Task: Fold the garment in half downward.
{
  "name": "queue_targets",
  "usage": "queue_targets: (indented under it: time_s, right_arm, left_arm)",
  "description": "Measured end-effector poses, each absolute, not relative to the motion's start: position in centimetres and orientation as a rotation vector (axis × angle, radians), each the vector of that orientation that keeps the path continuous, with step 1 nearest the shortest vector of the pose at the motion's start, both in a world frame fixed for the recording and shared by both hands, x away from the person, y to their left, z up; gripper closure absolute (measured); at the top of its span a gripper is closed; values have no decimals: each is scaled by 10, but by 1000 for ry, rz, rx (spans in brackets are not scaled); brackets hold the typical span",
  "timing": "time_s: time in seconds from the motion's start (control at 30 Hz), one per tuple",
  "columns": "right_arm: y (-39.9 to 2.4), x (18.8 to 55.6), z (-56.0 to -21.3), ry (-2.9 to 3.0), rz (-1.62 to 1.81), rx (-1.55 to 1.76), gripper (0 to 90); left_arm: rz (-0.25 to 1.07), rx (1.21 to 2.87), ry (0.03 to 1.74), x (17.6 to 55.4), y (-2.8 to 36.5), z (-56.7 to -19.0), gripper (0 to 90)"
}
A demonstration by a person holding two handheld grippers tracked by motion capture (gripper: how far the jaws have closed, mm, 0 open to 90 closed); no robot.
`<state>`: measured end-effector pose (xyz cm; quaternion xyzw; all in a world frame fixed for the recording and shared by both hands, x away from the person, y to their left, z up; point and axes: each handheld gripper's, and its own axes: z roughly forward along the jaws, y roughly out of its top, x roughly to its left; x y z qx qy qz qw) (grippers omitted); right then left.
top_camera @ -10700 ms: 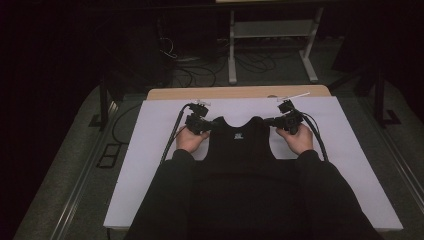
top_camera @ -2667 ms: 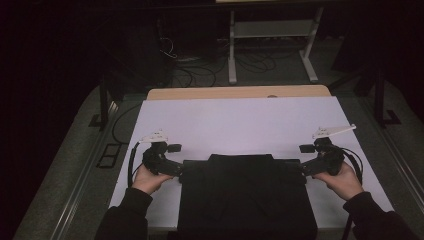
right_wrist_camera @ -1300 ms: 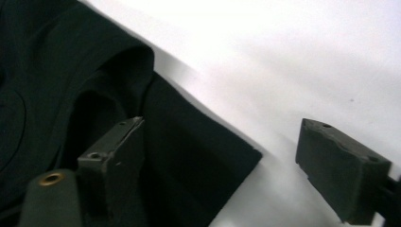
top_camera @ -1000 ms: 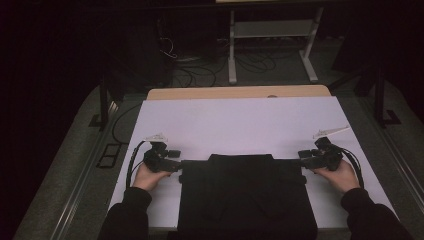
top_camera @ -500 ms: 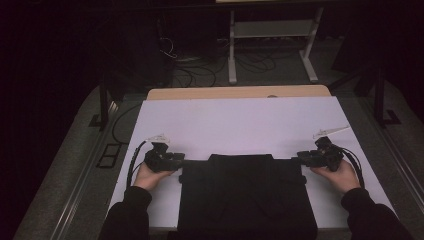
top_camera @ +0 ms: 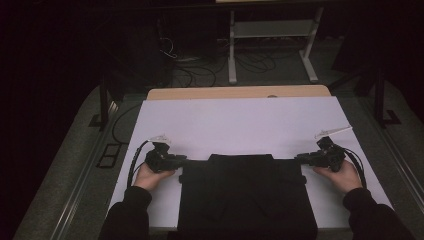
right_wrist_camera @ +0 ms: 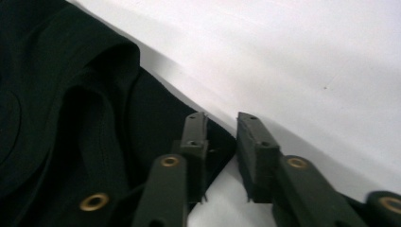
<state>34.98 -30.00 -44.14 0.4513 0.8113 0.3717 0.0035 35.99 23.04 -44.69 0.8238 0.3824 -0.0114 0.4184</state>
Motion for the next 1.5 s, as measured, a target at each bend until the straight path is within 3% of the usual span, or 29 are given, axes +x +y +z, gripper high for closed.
queue_targets:
  time_s: [0.07, 0.2, 0.43, 1.5]
  right_arm:
    - [-300, 350, -441, 2544, 1162, 1413, 752]
    - [-299, 351, -444, 2571, 1161, 1413, 858]
    - [-299, 352, -444, 2586, 1164, 1416, 875]
    - [-288, 356, -432, 2478, 1128, 1382, 885]
  left_arm:
    - [-34, 2066, 960, 360, 230, -447, 670]
    - [-42, 2068, 962, 360, 231, -448, 714]
    - [-34, 2089, 974, 361, 230, -448, 861]
    - [149, 2110, 993, 363, 229, -423, 883]
